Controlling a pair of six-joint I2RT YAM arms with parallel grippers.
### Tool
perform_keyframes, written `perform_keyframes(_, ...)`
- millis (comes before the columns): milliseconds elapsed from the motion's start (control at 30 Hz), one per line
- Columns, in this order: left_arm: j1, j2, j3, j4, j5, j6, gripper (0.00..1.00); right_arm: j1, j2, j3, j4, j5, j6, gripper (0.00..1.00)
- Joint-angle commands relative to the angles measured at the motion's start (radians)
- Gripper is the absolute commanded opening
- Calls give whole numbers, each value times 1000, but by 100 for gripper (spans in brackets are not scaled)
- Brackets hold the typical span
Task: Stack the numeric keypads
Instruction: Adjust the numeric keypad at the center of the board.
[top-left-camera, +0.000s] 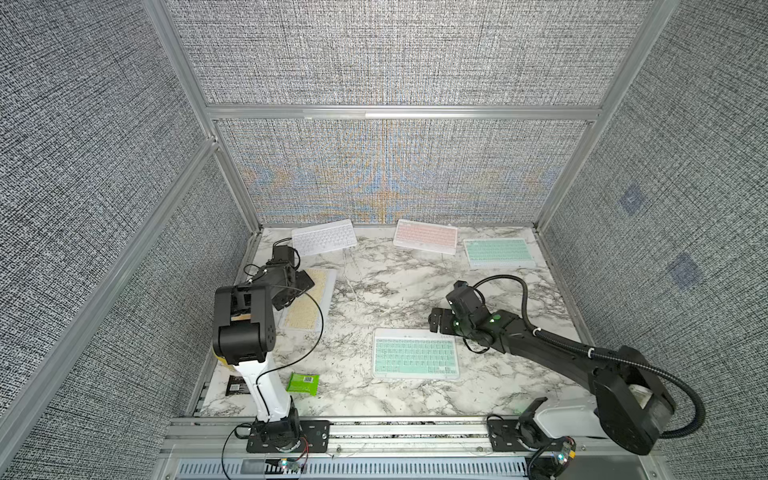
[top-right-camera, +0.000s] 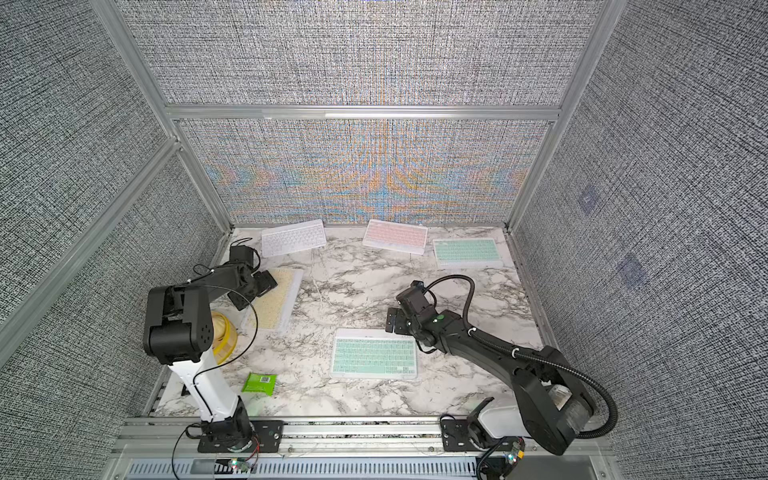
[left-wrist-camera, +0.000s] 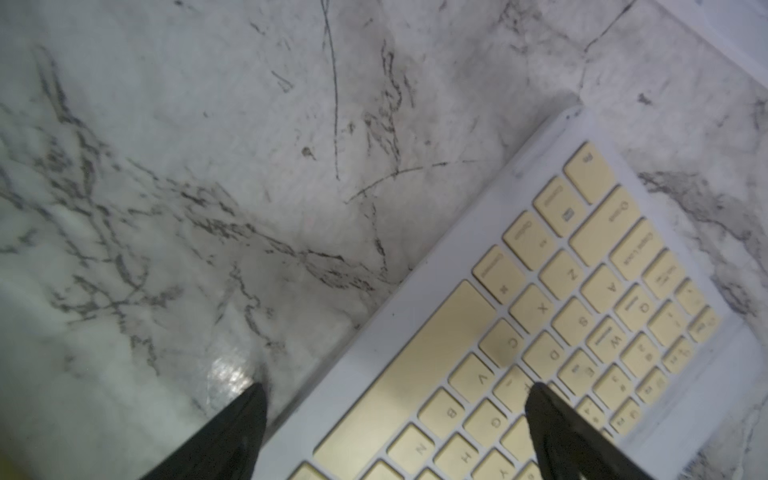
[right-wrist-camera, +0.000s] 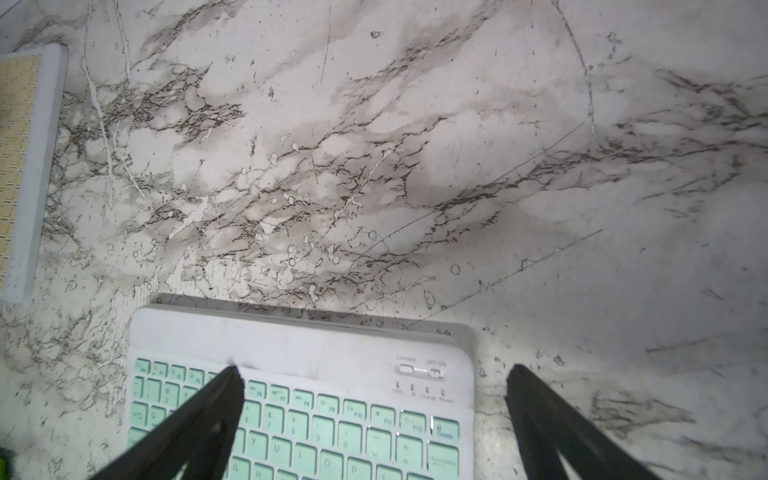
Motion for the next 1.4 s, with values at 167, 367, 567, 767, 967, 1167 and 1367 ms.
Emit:
perform_keyframes(167,-11,-50,-173,110,348,-75,99,-30,33,25,58,-56,-35,99)
perform_keyframes(367,-97,-74,-278,270,447,-201,99,-50,66,39,79,-89,-40,99)
perform_keyframes(567,-177,-75,-286,417,493,-313,99,-62,105,58,101,-119,-42,99)
perform_keyframes(767,-181,-157,-269,251,389,-215,99,-64,138,84,104,-123,-51,99)
perform_keyframes(967,-192,-224,-359,161,311,-167,99,-64,175,101,110,-137,-48,99)
perform_keyframes(1167,-270,-187,-419,211,334,-209,99,-65,199,112,114,-154,-43,99)
perform_keyframes(1367,-376,-157,-436,301,364,-309,99,-67,187,112,104,-134,-47,99)
